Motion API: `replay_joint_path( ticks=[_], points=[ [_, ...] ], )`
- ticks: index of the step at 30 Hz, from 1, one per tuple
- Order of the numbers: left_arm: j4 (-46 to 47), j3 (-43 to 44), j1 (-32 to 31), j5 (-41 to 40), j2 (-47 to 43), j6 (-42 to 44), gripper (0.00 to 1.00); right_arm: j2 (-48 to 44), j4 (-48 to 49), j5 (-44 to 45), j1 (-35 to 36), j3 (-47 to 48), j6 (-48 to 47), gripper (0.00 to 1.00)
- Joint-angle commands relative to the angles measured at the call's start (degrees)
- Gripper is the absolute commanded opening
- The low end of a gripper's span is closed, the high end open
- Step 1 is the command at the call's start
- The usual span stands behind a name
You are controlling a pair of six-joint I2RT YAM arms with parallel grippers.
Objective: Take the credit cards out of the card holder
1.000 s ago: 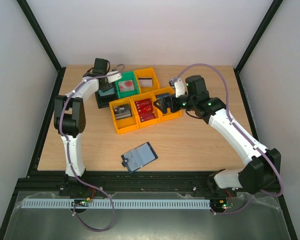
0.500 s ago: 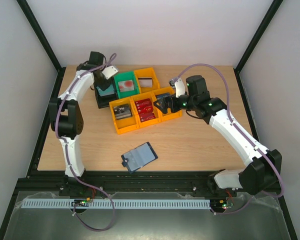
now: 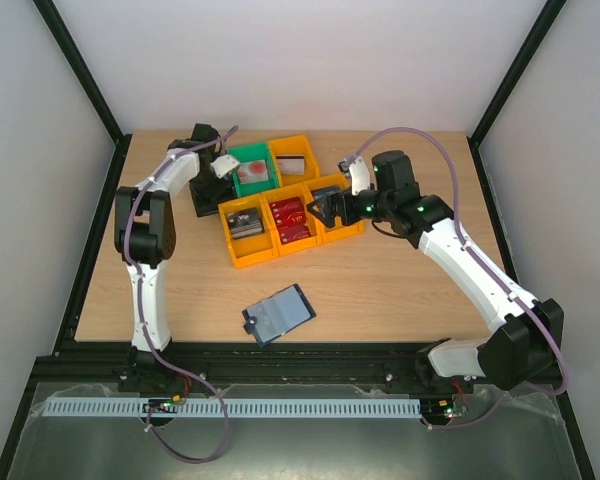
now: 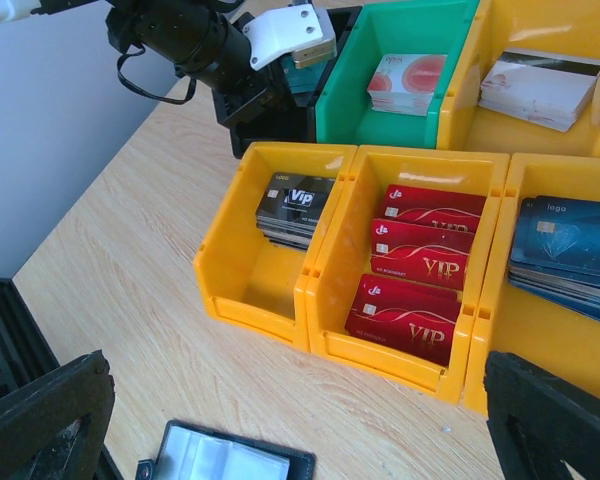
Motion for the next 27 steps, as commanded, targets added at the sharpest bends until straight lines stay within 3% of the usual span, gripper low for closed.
replay_joint_path(
  ticks=[1, 9, 18, 27],
  points=[
    [2.45, 0.78, 0.68, -4.05, 2.82, -1.51, 0.02, -1.00, -1.67, -0.39, -0.33, 1.57, -0.22, 0.99],
    [10.36, 1.34, 1.47, -9.44, 4.29, -1.38, 0.02, -0.55, -1.74, -0.38, -0.33, 2.03, -0.22, 0.99],
    [13.69, 1.17, 1.47, -9.46, 3.76, -2.66, 0.02, -0.31, -2.18, -0.05, -0.33, 2.46, -0.49, 0.99],
    [13.86, -4.52, 1.38, -0.63, -5.70, -3.45, 0.02, 0.67, -3.65, -0.25, -0.33, 2.68, -0.04, 0.99]
  ],
)
